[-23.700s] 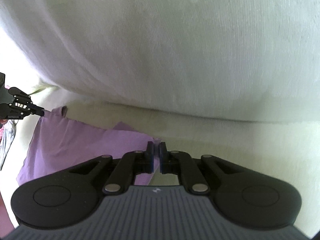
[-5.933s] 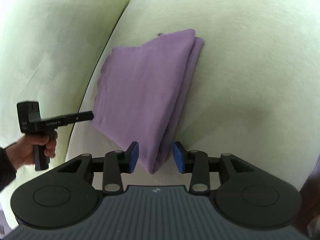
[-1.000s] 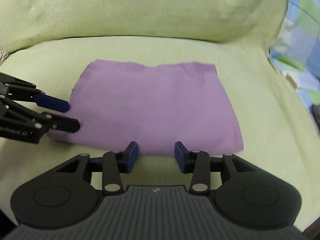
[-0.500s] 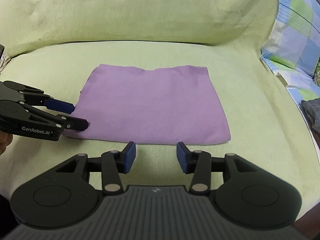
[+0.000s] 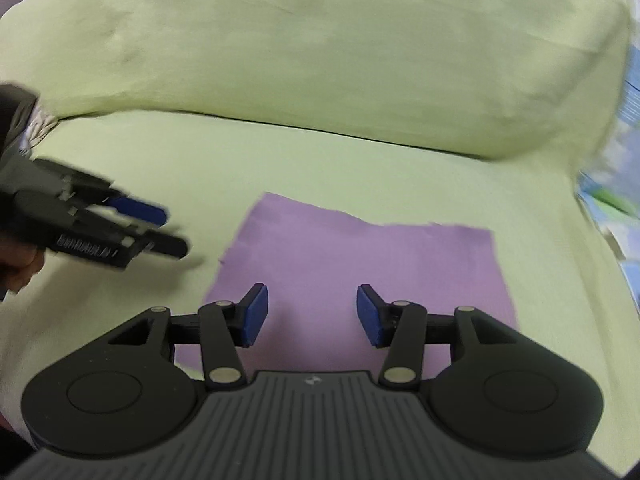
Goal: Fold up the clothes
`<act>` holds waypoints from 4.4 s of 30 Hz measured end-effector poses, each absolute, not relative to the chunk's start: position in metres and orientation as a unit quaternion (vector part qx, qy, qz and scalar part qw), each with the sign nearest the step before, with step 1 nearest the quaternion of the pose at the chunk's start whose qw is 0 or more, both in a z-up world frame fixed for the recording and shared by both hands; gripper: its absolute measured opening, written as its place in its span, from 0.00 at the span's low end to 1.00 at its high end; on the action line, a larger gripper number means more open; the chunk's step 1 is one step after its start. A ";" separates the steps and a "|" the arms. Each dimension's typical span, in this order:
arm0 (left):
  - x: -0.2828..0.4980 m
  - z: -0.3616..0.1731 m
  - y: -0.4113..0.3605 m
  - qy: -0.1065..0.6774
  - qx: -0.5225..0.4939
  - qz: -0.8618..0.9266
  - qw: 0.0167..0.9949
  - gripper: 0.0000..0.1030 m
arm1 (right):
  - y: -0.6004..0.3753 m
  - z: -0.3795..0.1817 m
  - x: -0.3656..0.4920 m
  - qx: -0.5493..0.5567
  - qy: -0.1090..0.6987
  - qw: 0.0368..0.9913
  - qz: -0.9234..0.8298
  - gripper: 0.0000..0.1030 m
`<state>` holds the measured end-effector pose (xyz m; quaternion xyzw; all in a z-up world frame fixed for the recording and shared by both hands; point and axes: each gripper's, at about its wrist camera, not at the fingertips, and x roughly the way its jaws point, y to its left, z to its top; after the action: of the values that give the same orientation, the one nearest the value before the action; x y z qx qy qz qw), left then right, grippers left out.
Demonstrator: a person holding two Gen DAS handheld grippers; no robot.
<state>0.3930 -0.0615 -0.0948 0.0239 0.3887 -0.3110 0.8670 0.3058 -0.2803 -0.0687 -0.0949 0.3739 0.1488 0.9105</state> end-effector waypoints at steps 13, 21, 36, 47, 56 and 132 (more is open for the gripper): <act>0.431 -0.088 -0.102 0.368 0.088 -0.387 0.841 0.16 | -0.249 -0.106 0.315 -0.106 0.414 0.885 0.183 0.37; 0.472 -0.076 -0.166 0.340 0.138 -0.435 0.822 0.20 | -0.313 -0.076 0.336 -0.066 0.358 0.922 0.129 0.34; 0.512 -0.087 -0.286 0.419 0.097 -0.494 0.755 0.39 | -0.448 -0.083 0.409 -0.026 0.501 0.865 0.020 0.34; 0.502 -0.088 -0.288 0.423 0.126 -0.473 0.763 0.32 | -0.465 -0.047 0.455 0.000 0.519 0.849 0.098 0.34; 0.489 -0.085 -0.266 0.404 0.159 -0.419 0.797 0.32 | -0.448 -0.064 0.520 -0.105 0.497 0.787 0.352 0.34; 0.528 -0.085 -0.278 0.413 0.148 -0.594 0.674 0.04 | -0.509 -0.102 0.574 0.030 0.578 0.705 0.410 0.06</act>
<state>0.5278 -0.2783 -0.0846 0.1483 0.4134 -0.5945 0.6736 0.5741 -0.5093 -0.1023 0.0299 0.5777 0.4096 0.7054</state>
